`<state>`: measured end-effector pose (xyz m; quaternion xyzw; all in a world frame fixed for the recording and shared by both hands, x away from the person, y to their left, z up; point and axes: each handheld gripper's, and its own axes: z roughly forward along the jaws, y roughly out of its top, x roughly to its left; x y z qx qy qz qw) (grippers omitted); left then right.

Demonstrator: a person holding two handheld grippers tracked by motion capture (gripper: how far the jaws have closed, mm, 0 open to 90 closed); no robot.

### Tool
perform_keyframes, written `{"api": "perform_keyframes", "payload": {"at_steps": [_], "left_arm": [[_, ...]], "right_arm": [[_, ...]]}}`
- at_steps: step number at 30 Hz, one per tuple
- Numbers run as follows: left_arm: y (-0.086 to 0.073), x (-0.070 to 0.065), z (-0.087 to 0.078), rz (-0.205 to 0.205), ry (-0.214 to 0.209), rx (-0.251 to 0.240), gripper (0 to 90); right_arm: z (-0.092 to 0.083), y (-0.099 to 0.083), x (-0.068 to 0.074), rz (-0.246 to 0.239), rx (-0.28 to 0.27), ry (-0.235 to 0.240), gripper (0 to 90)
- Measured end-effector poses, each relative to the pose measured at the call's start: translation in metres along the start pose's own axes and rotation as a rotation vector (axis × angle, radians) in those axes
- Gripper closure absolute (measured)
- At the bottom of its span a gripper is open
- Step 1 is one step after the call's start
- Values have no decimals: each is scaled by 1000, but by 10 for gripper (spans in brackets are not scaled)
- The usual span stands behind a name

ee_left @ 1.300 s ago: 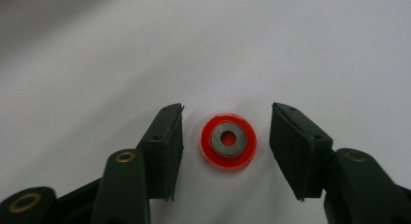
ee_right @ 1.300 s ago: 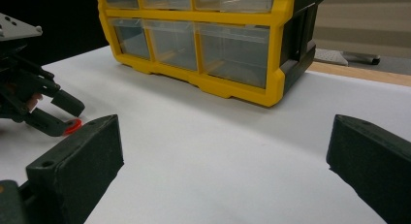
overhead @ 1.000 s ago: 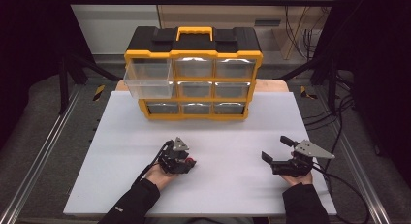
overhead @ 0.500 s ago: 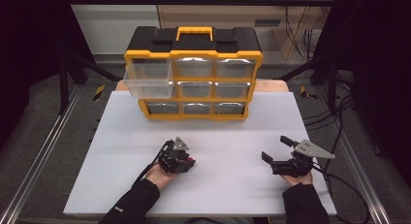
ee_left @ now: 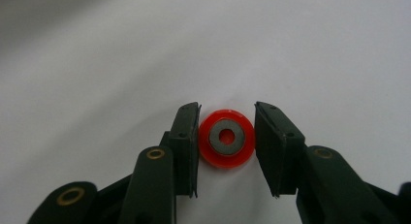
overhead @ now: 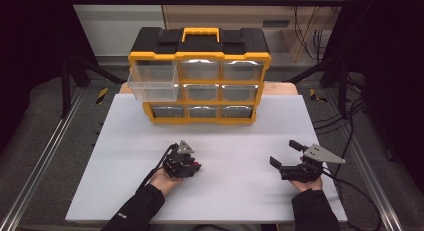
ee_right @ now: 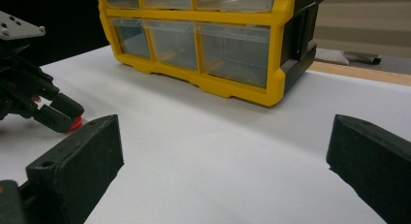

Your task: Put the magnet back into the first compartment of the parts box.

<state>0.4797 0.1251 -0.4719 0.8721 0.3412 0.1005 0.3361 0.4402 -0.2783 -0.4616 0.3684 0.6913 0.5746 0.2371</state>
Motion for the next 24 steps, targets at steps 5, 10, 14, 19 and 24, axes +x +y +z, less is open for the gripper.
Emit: {"api": "perform_keyframes", "payload": {"at_steps": [5,10,14,19,24], "left_arm": [[1,0,-3,-5,0,-11,618],[2,0,-7,-9,-4,-23,618],[3,1,-13,-12,-4,-39,618],[4,2,-22,-16,-1,-67,618],[6,3,-32,-17,-1,-92,619]], "right_arm": [[0,0,0,2,1,1,3],[0,0,0,4,4,4,3],[0,0,0,3,2,3,3],[0,0,0,3,3,5,3],[0,0,0,3,2,4,3]]}}
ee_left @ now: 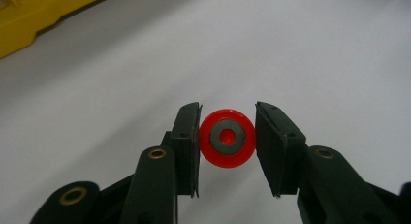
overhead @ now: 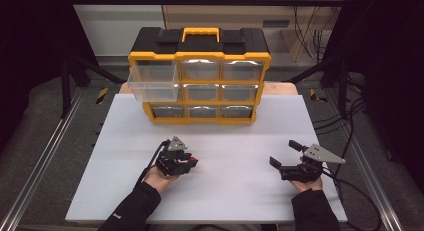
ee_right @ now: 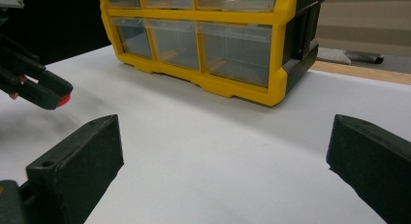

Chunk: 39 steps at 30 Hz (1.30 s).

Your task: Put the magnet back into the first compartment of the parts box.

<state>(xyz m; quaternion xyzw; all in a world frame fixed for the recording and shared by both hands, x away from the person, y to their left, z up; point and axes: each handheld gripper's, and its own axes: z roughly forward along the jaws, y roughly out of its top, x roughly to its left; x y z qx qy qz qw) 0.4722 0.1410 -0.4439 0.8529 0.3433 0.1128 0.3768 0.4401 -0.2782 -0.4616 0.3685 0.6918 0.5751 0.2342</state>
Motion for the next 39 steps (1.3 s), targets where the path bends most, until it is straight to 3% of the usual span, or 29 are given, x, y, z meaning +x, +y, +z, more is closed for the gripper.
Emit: {"api": "perform_keyframes", "payload": {"at_steps": [18,39], "left_arm": [[5,9,-33,-3,24,-83,620],[8,19,-66,0,52,-142,620]], "right_arm": [[0,0,0,-1,-1,2,3],[0,0,0,1,2,3,3]]}}
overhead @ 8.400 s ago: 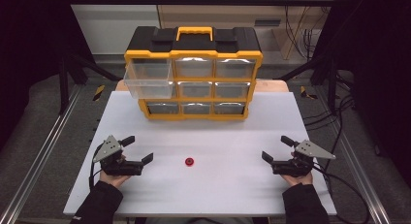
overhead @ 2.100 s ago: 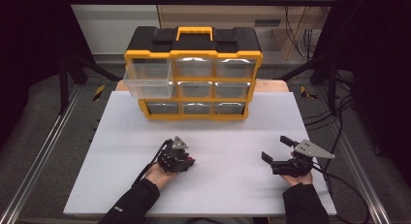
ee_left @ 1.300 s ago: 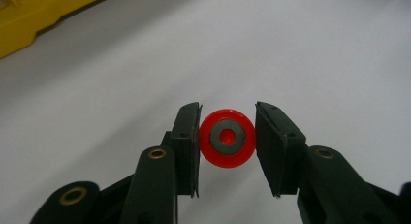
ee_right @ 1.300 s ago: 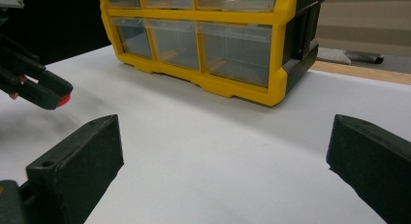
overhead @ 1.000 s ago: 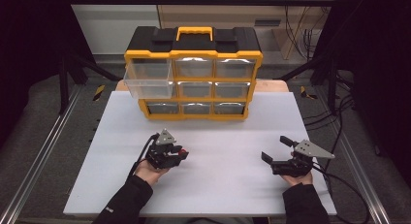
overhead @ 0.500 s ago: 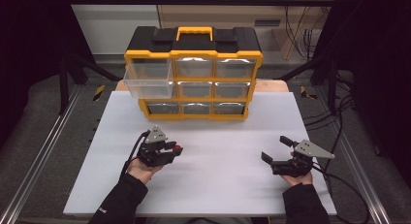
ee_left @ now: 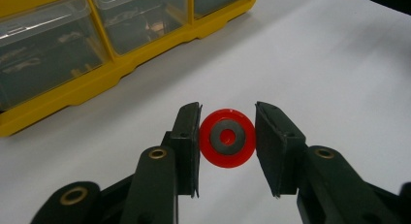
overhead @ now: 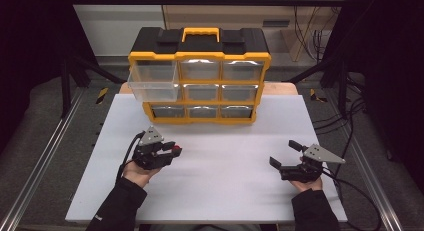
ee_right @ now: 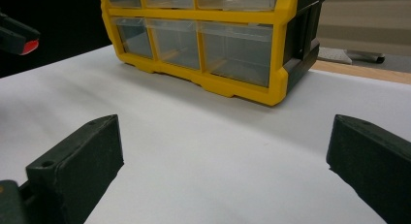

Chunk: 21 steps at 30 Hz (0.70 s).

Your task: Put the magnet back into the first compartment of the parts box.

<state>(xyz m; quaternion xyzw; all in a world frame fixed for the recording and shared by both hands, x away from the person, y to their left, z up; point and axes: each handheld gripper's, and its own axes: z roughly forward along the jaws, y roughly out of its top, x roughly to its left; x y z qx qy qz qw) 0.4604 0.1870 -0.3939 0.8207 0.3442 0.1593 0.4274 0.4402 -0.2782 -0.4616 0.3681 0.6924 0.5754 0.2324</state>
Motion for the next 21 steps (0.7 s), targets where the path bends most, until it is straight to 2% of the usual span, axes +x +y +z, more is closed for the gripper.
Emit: {"api": "perform_keyframes", "payload": {"at_steps": [21], "left_arm": [[7,10,-27,-15,36,-67,621]], "right_arm": [[0,0,0,0,3,3,3]]}}
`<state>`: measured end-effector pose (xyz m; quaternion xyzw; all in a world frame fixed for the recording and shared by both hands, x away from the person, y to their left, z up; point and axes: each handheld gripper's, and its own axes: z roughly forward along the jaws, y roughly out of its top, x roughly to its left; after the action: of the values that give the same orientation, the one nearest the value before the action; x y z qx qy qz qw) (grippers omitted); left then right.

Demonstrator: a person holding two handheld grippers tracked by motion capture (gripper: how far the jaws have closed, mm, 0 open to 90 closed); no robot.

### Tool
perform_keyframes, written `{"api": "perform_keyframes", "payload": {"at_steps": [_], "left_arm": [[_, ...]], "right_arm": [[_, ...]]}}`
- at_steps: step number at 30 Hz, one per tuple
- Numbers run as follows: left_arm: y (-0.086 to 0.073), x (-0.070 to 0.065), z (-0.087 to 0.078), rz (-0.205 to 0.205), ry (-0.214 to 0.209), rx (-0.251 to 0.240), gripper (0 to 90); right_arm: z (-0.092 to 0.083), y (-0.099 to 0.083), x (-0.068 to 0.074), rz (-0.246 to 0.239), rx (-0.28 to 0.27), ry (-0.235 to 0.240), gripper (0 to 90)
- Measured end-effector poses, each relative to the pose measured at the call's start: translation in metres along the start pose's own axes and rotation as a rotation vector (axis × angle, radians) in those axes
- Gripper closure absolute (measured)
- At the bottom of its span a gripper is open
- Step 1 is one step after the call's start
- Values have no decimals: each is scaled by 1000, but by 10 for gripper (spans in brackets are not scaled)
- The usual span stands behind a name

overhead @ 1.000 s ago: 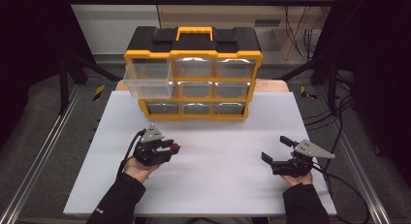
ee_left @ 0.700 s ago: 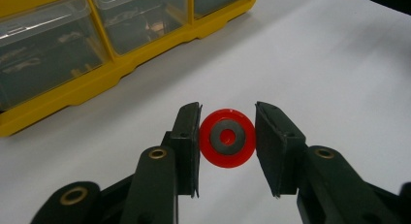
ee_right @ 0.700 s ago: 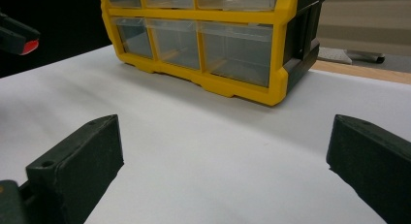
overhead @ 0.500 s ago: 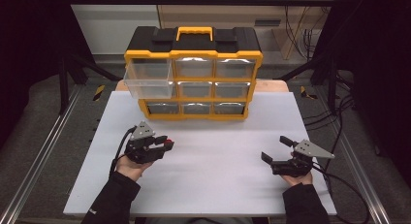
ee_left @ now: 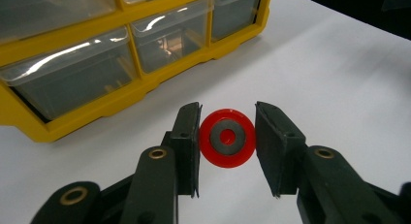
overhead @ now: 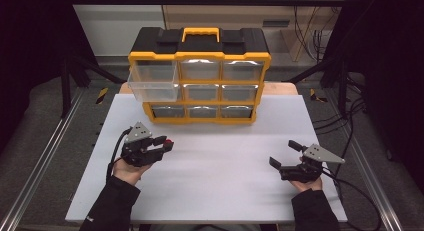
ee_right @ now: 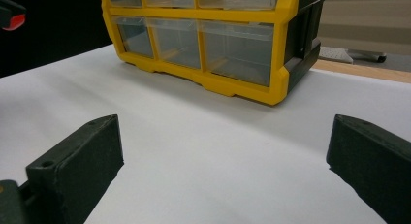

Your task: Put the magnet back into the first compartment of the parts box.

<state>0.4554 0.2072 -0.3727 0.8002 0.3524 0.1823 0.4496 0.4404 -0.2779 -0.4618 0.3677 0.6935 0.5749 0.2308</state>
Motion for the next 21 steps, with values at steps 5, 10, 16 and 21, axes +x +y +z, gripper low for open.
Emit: {"api": "perform_keyframes", "payload": {"at_steps": [5,10,16,21], "left_arm": [[3,3,-8,-5,9,-20,621],[5,4,-14,-9,18,-39,621],[8,6,-18,-8,26,-51,621],[11,7,-23,-10,29,-64,621]], "right_arm": [[0,0,0,-3,0,1,3],[0,0,0,1,3,3,3],[0,0,0,0,4,3,3],[0,0,0,0,3,2,3]]}}
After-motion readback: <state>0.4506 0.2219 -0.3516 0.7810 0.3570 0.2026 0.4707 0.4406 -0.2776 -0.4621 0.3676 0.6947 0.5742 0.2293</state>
